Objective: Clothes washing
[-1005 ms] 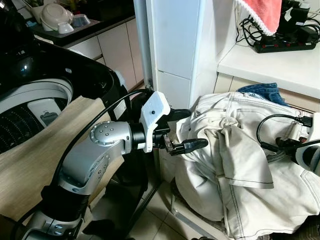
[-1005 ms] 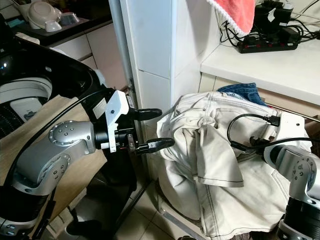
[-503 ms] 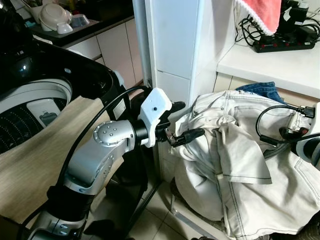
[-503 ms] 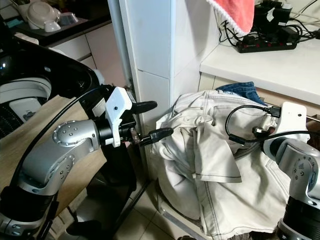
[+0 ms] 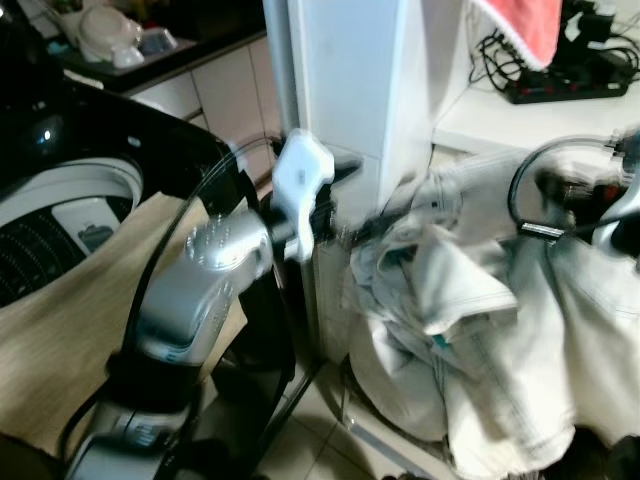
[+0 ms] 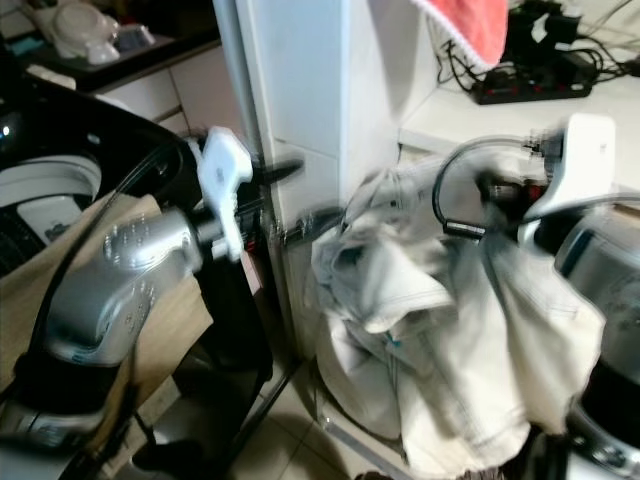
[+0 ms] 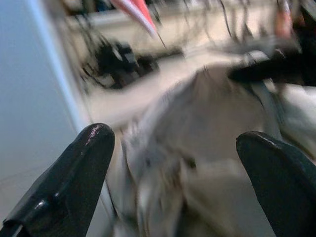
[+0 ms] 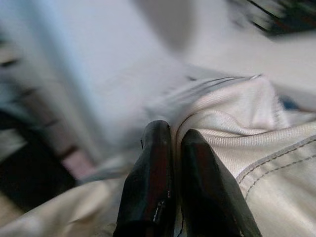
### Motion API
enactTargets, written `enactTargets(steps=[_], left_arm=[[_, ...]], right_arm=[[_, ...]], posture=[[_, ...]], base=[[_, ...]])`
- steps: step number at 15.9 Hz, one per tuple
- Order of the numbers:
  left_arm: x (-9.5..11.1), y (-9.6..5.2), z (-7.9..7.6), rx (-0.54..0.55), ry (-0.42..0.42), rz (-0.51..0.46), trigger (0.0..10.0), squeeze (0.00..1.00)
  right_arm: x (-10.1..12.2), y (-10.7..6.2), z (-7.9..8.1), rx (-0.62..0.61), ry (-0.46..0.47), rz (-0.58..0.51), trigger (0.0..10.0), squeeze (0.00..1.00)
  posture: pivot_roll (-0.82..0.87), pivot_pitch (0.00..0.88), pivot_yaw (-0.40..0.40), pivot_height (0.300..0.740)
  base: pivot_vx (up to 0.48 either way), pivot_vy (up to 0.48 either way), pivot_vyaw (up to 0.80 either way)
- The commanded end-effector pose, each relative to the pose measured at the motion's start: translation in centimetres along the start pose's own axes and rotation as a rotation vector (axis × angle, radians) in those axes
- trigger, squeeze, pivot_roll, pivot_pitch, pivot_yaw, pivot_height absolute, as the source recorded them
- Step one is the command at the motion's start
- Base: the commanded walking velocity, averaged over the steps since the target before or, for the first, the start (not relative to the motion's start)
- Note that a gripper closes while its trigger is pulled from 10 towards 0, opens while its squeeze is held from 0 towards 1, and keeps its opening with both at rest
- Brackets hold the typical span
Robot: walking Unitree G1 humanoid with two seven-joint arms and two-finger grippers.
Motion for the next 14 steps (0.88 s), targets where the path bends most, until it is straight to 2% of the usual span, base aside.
enactTargets(steps=[1, 2, 4, 6, 7, 9, 10, 14], left_arm=[[1.9, 0.5, 1.1, 0.047, -0.056, -0.081, 10.0, 1.00], [2.5, 0.7, 1.1, 0.040, -0.088, -0.109, 10.0, 1.00], [3.4, 2.2, 0.2, -0.002, -0.077, -0.122, 10.0, 1.00], [2.1, 3.7, -1.3, -0.058, -0.089, -0.055, 10.0, 1.00], [1.8, 3.8, -1.5, -0.061, -0.085, -0.042, 10.0, 1.00], [-0.5, 4.1, -2.9, -0.093, -0.128, 0.063, 10.0, 0.98], [-0.9, 4.1, -3.1, -0.088, -0.125, 0.080, 10.0, 0.00], [-2.1, 4.3, -2.9, -0.048, -0.113, 0.120, 10.0, 0.00]], right_arm=[[1.2, -0.3, 3.0, 0.182, -0.031, -0.034, 0.0, 0.00], [1.3, -0.4, 3.5, 0.216, -0.029, -0.040, 0.0, 0.00], [1.6, -0.7, 6.0, 0.394, 0.007, -0.052, 0.0, 0.00], [1.4, -0.8, 7.0, 0.462, 0.003, -0.041, 0.0, 0.00], [1.4, -0.8, 7.1, 0.467, 0.005, -0.042, 0.0, 0.00], [2.5, -1.3, 7.6, 0.535, 0.080, -0.095, 0.0, 0.00], [2.9, -1.5, 7.6, 0.548, 0.098, -0.111, 0.0, 0.00], [3.3, -2.1, 8.1, 0.607, 0.113, -0.130, 0.0, 0.00]], posture=[[-0.14, 0.000, 0.066, 0.740], [-0.14, 0.000, 0.066, 0.740], [-0.13, 0.000, 0.054, 0.740], [-0.13, 0.000, 0.046, 0.740], [-0.13, 0.000, 0.045, 0.740], [-0.14, 0.000, 0.048, 0.740], [-0.14, 0.000, 0.051, 0.740], [-0.15, 0.000, 0.050, 0.740]], base=[[0.000, 0.000, 0.00], [0.000, 0.000, 0.00], [0.000, 0.000, 0.00], [0.000, 0.000, 0.00], [0.000, 0.000, 0.00], [0.000, 0.000, 0.00], [0.000, 0.000, 0.00], [0.000, 0.000, 0.00]])
Point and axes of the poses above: a point about 5 cm out from each wrist's last joint towards the gripper, its own y axis pointing out of the wrist towards the gripper, its own x axis along the axis of the wrist's last joint, z = x × y, the point moved 4 cm from there along y, pointing out of the wrist towards the gripper, and after that the axes turned 6 degrees about y, right-handed, at the moved point
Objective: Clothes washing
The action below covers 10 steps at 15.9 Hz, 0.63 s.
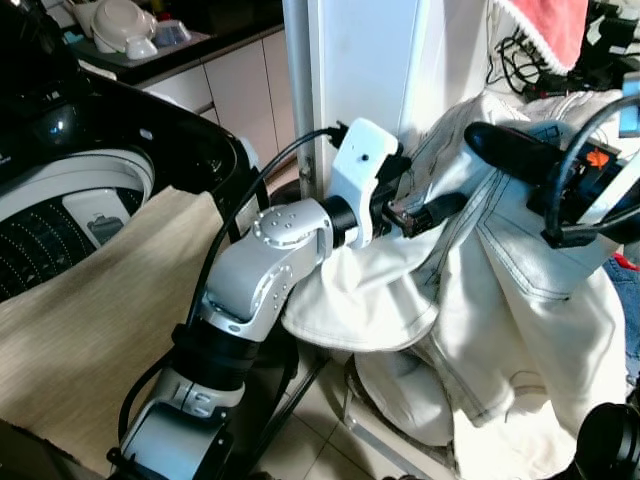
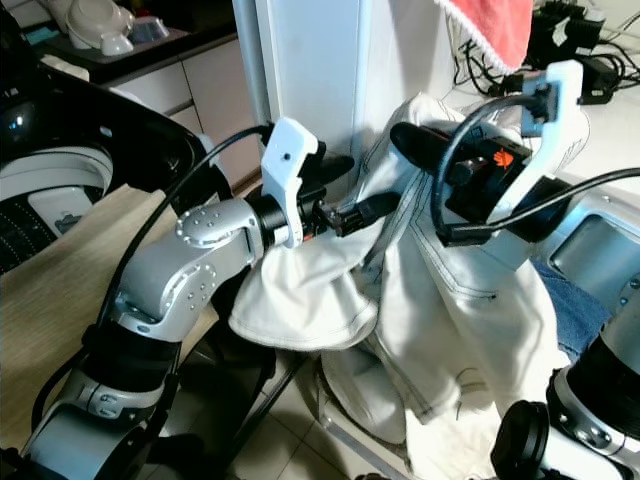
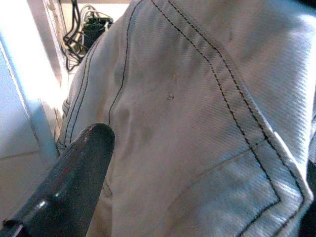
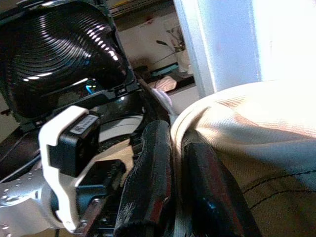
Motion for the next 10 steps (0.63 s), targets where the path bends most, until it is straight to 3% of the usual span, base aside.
enactTargets(steps=[1, 2, 3, 8, 10], left_arm=[[-0.6, -0.1, 0.1, 0.006, -0.006, 0.024, 10.0, 0.00], [-0.5, -0.1, 0.2, 0.010, -0.027, 0.019, 3.6, 0.00], [-0.3, -0.2, 0.4, 0.016, -0.055, 0.004, 0.0, 0.00], [0.5, -0.5, 1.4, 0.068, -0.099, -0.029, 0.0, 0.00], [0.1, -0.7, 1.6, 0.073, -0.074, -0.005, 0.0, 0.00]], right_arm=[[0.9, 0.1, 1.2, 0.050, -0.028, -0.028, 0.0, 0.00], [0.8, 0.1, 1.2, 0.048, -0.025, -0.025, 0.0, 0.00], [0.7, 0.1, 1.3, 0.045, -0.025, -0.020, 0.0, 0.00], [0.4, 0.1, 1.4, 0.040, -0.024, -0.011, 0.0, 0.00], [0.3, 0.2, 1.4, 0.035, -0.024, -0.009, 0.0, 0.00]], posture=[[-0.15, 0.000, 0.048, 0.740], [-0.15, 0.000, 0.048, 0.740], [-0.15, 0.000, 0.048, 0.740], [-0.15, 0.000, 0.049, 0.740], [-0.15, 0.000, 0.053, 0.740]], base=[[0.000, 0.000, 0.00], [0.000, 0.000, 0.00], [0.000, 0.000, 0.00], [0.000, 0.000, 0.00], [0.000, 0.000, 0.00]])
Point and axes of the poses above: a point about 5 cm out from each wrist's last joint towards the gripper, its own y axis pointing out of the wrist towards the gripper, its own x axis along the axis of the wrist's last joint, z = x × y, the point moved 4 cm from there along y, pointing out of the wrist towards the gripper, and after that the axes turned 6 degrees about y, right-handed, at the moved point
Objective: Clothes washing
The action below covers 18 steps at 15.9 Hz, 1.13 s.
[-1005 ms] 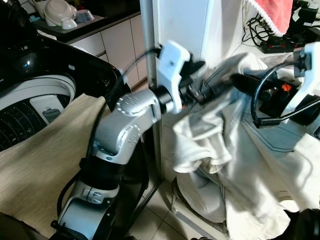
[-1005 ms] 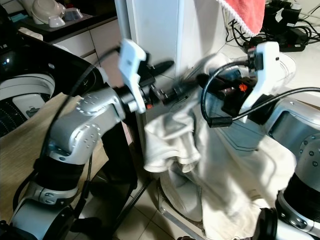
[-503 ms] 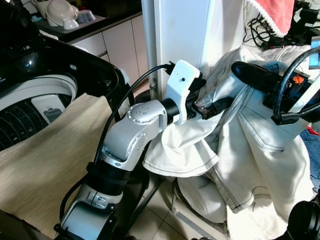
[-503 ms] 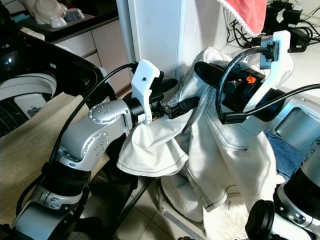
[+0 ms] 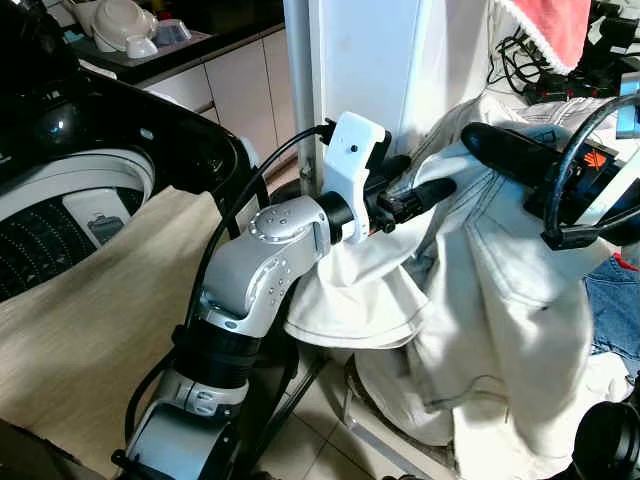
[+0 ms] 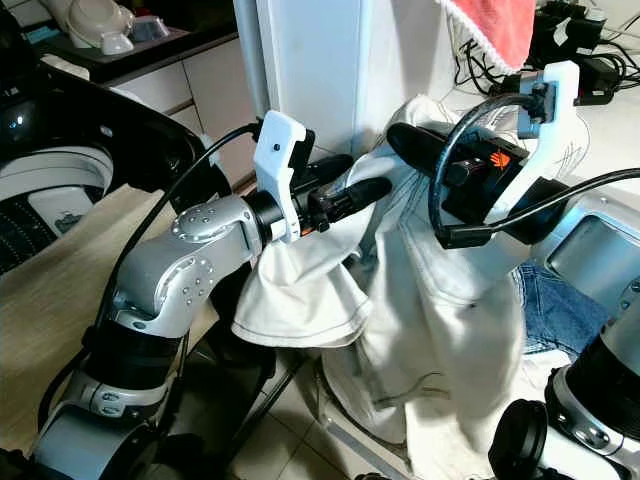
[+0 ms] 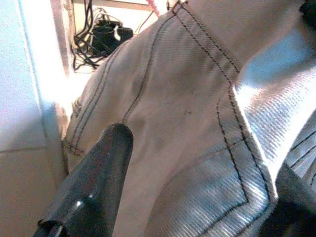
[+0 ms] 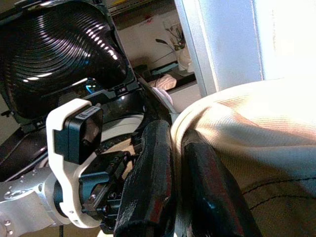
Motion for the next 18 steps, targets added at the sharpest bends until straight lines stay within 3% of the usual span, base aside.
enactTargets(steps=[1, 4, 10, 11, 12, 15, 18], left_arm=[[-0.2, -0.4, 0.8, 0.039, 0.028, 0.020, 0.0, 0.00], [0.2, -0.5, 1.8, 0.089, 0.059, 0.006, 0.0, 0.00], [0.6, -0.9, 2.2, 0.102, 0.029, -0.021, 0.0, 0.00], [1.1, -0.9, 2.6, 0.129, 0.013, -0.047, 0.0, 0.00], [1.2, -1.0, 2.9, 0.144, 0.018, -0.054, 0.0, 0.00], [1.5, -1.5, 4.1, 0.186, 0.023, -0.061, 0.0, 0.00], [2.6, -2.8, 6.3, 0.283, 0.050, -0.113, 0.0, 0.00]], right_arm=[[0.3, 0.1, 1.2, 0.049, -0.033, -0.006, 0.0, 0.00], [0.1, 0.1, 1.0, 0.039, -0.028, -0.001, 0.0, 0.00], [0.0, 0.1, 1.2, 0.042, -0.026, 0.000, 0.0, 0.00], [0.0, 0.0, 1.0, 0.032, -0.026, 0.004, 0.0, 0.54], [0.0, 0.0, 0.8, 0.022, -0.025, 0.003, 10.0, 1.00], [0.3, 0.3, 0.4, -0.005, -0.014, -0.021, 10.0, 1.00], [0.2, 0.2, 0.0, -0.005, 0.054, -0.048, 10.0, 1.00]], posture=[[-0.14, 0.000, 0.049, 0.740], [-0.13, 0.000, 0.038, 0.740], [-0.13, 0.000, 0.041, 0.740], [-0.13, 0.000, 0.038, 0.740], [-0.13, 0.000, 0.039, 0.740], [-0.12, 0.000, 0.048, 0.740], [-0.10, 0.000, 0.056, 0.740]], base=[[0.000, 0.000, 0.00], [0.000, 0.000, 0.00], [0.000, 0.000, 0.00], [0.000, 0.000, 0.00], [0.000, 0.000, 0.00], [0.000, 0.000, 0.00], [0.000, 0.000, 0.00]])
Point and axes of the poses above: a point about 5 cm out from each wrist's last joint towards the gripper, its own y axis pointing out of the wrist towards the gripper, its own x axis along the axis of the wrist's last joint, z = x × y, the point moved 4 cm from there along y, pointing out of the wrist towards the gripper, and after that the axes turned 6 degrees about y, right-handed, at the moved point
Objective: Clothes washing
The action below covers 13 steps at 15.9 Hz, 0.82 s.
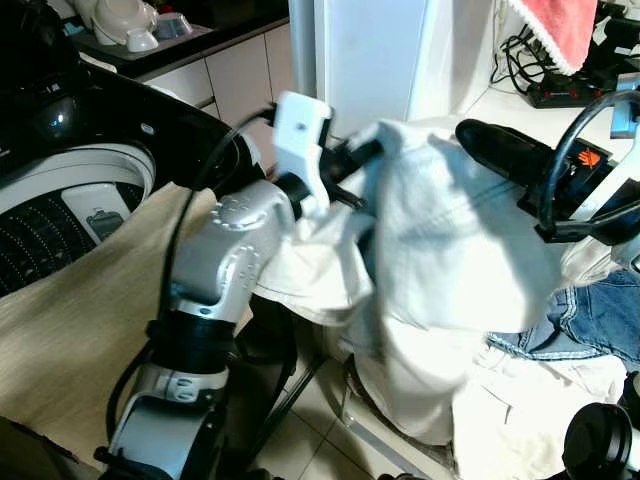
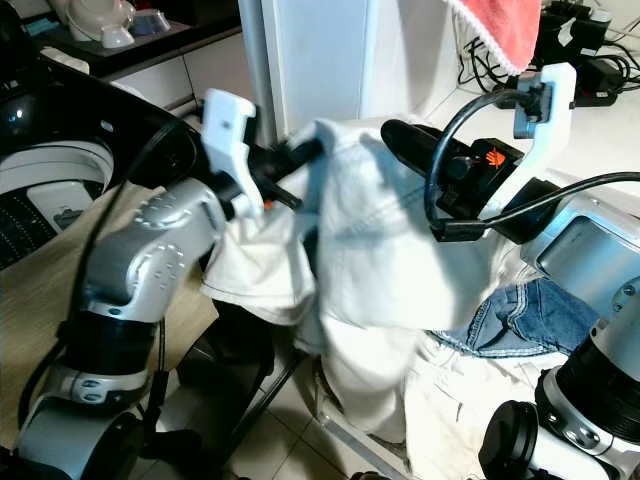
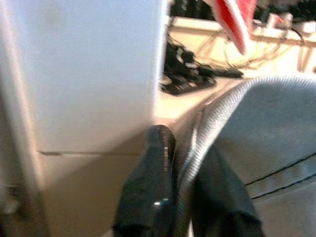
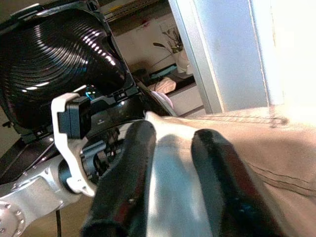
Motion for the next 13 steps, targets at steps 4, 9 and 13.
enactTargets(steps=[4, 9, 13], left_arm=[[7.3, -2.0, 6.3, 0.325, 0.174, -0.268, 0.0, 0.00], [20.0, -10.3, 14.0, 0.951, 0.808, -0.564, 0.0, 0.00], [21.1, -12.5, 18.9, 1.137, 1.192, -0.256, 0.0, 0.00]], right_arm=[[-0.3, -0.3, 0.6, -0.001, -0.078, 0.034, 10.0, 0.00], [-0.9, 0.2, 0.7, 0.021, -0.098, 0.081, 10.0, 0.00], [-1.9, 0.5, 0.8, 0.012, -0.147, 0.135, 10.0, 0.00]], posture=[[-0.09, 0.000, 0.042, 0.740], [-0.07, 0.000, 0.017, 0.740], [-0.07, 0.000, 0.016, 0.740]], base=[[0.000, 0.000, 0.00], [0.000, 0.000, 0.00], [0.000, 0.000, 0.00]])
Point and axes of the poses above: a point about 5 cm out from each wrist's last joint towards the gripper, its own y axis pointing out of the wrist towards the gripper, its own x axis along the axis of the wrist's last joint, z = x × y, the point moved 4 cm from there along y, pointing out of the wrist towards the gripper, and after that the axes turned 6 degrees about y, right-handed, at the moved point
